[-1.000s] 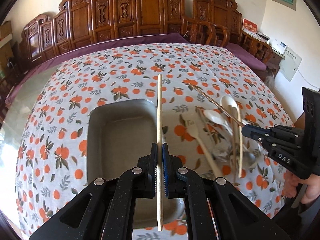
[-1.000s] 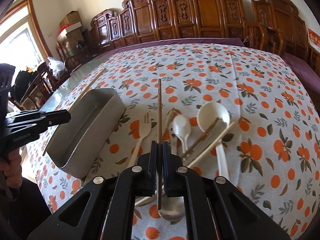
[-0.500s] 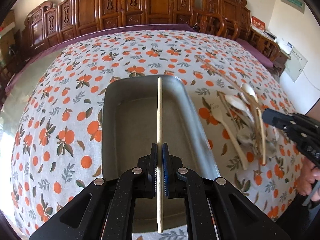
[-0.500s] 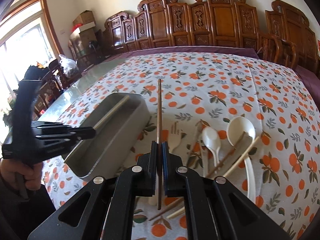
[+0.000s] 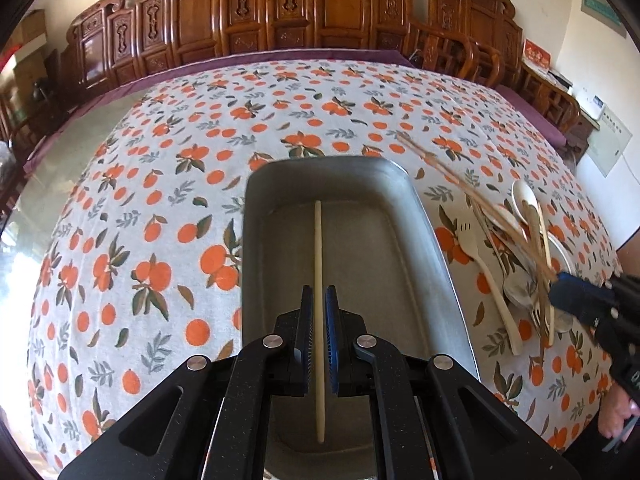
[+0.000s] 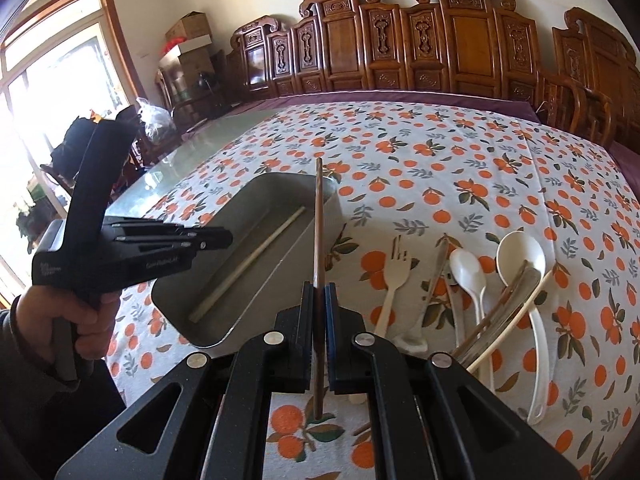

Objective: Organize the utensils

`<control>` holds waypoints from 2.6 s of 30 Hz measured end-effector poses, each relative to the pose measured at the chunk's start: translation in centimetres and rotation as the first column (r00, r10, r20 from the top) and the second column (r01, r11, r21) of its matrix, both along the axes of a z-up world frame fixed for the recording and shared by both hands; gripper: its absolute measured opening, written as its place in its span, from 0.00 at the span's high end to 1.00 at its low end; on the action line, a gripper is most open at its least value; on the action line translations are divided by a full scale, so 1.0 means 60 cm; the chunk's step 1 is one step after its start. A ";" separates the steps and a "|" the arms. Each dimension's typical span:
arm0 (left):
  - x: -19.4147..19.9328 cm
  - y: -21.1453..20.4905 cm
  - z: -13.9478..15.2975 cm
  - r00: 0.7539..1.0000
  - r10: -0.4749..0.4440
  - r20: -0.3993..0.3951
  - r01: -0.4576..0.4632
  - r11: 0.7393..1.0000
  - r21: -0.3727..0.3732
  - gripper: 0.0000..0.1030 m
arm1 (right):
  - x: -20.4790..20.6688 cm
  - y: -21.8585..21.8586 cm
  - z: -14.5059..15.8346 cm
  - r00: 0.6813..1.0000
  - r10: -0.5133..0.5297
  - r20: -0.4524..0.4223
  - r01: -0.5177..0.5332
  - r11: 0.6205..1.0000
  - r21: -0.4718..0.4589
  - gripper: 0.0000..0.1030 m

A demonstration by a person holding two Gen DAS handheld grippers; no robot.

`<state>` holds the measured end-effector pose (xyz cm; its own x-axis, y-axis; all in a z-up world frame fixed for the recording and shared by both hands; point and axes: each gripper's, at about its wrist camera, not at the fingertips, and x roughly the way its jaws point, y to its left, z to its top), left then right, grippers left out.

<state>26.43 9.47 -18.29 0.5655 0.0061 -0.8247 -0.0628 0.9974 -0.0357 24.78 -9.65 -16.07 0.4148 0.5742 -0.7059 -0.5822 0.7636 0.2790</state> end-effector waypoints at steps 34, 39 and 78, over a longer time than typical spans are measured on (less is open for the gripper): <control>-0.028 0.066 0.058 0.992 0.058 0.108 -0.059 0.998 0.007 0.95 | 0.010 0.163 -0.034 0.993 0.014 -0.120 -0.018 0.999 -0.031 0.93; -0.028 0.066 0.057 0.993 0.059 0.106 -0.060 0.998 0.008 0.95 | 0.011 0.153 -0.026 0.991 0.039 -0.126 -0.031 0.998 0.060 0.90; -0.018 -0.152 0.046 0.976 -0.166 0.139 0.173 0.984 -0.037 0.32 | 0.055 -0.152 -0.072 0.948 -0.310 -0.075 0.299 0.945 -0.131 0.78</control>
